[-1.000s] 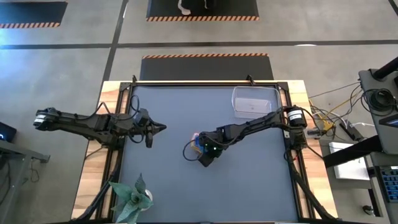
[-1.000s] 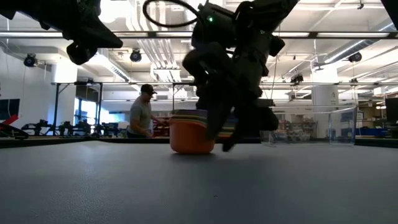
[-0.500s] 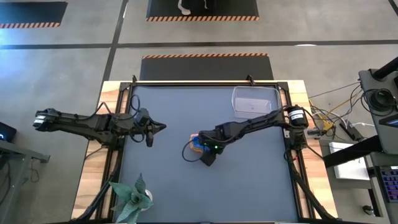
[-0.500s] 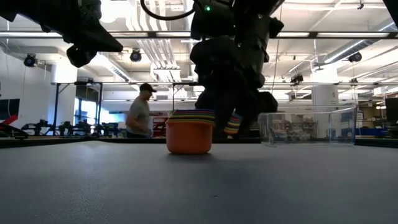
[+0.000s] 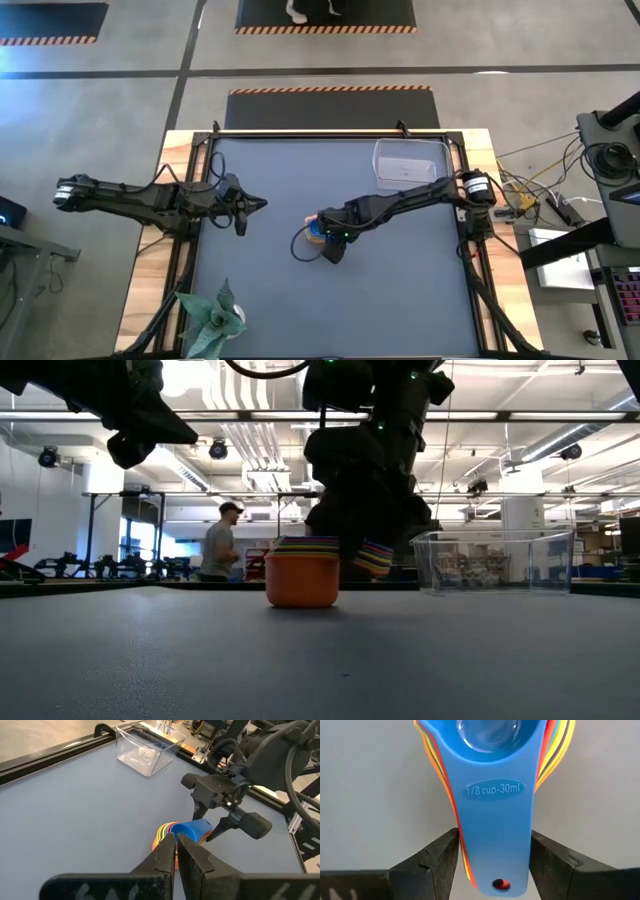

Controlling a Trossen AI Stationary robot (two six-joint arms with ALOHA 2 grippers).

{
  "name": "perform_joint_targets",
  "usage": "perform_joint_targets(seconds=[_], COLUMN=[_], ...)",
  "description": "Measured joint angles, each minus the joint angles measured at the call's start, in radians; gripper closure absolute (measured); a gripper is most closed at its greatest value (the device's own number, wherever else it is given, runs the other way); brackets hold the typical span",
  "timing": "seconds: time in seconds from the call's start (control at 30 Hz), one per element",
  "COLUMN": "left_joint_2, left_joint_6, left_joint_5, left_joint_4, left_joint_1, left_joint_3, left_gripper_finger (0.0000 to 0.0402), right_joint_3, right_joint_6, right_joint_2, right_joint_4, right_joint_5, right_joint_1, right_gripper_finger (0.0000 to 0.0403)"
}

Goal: Nest measuring cups in basket
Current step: Put the nested measuring cups into the transparent bin

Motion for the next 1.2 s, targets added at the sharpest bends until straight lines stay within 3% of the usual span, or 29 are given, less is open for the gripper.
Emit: perform_joint_targets(seconds=[0.43,0.93,1.2], left_joint_2=[0.000,0.000,0.000], left_joint_6=[-0.001,-0.001,-0.001], left_joint_5=[0.000,0.000,0.000], left_joint_4=[0.000,0.000,0.001], left_joint_1=[0.000,0.023,0.023], left_joint_3=[0.000,-0.001,-0.001], left_gripper_finger=[0.0402,0.0402,0.0402], right_joint_3=[-0.001,-0.002,-0.002], right_joint_6=[-0.023,-0.056,-0.065], right_joint_2=[0.000,-0.001,-0.001], right_joint_4=[-0.018,-0.030,-0.022], right_joint_5=[0.154,0.150,0.134], right_joint_1=[0.028,0.027,0.027], right_gripper_finger=[0.0200,0.0271,0.0261])
